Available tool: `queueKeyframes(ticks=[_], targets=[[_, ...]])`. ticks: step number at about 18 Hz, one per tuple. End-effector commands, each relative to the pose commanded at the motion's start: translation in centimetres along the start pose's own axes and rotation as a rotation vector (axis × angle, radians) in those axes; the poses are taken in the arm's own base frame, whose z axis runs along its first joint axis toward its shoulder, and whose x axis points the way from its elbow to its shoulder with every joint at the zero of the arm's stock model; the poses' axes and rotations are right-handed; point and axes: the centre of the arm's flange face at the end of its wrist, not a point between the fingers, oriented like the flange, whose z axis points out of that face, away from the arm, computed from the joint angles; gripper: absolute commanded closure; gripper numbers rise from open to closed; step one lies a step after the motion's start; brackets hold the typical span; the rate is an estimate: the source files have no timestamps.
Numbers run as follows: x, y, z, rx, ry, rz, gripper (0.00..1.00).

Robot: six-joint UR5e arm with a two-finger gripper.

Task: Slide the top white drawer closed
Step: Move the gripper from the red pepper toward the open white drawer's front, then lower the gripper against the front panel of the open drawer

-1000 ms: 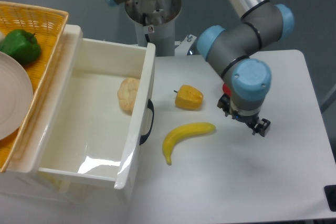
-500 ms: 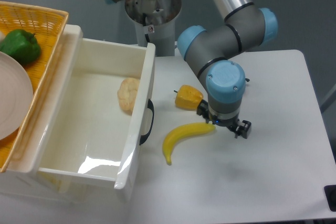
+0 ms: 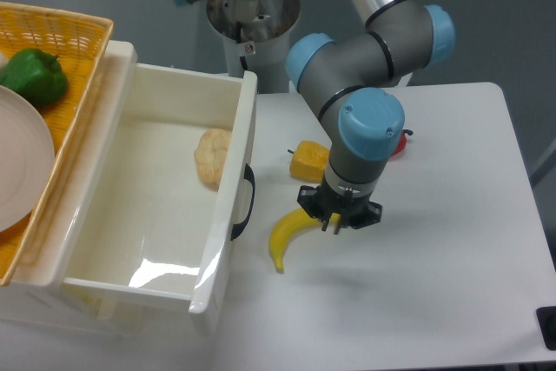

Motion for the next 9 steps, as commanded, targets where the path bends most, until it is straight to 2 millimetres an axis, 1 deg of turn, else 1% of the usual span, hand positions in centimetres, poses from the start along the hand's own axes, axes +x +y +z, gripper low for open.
queueKeyframes(ticks=[1, 3, 5, 6, 9], targets=[[0.3, 0.3, -0.4, 0.006, 0.017, -0.003, 0.96], [0.9, 0.5, -0.5, 0.007, 0.079, -0.015, 0.97], [0.4, 1.2, -1.1, 0.043, 0.196, -0.062, 0.97], [0.6, 1.4, -1.5, 0.057, 0.239, -0.076, 0.97], [0.8, 1.6, -1.3, 0.046, 0.284, -0.092, 0.97]])
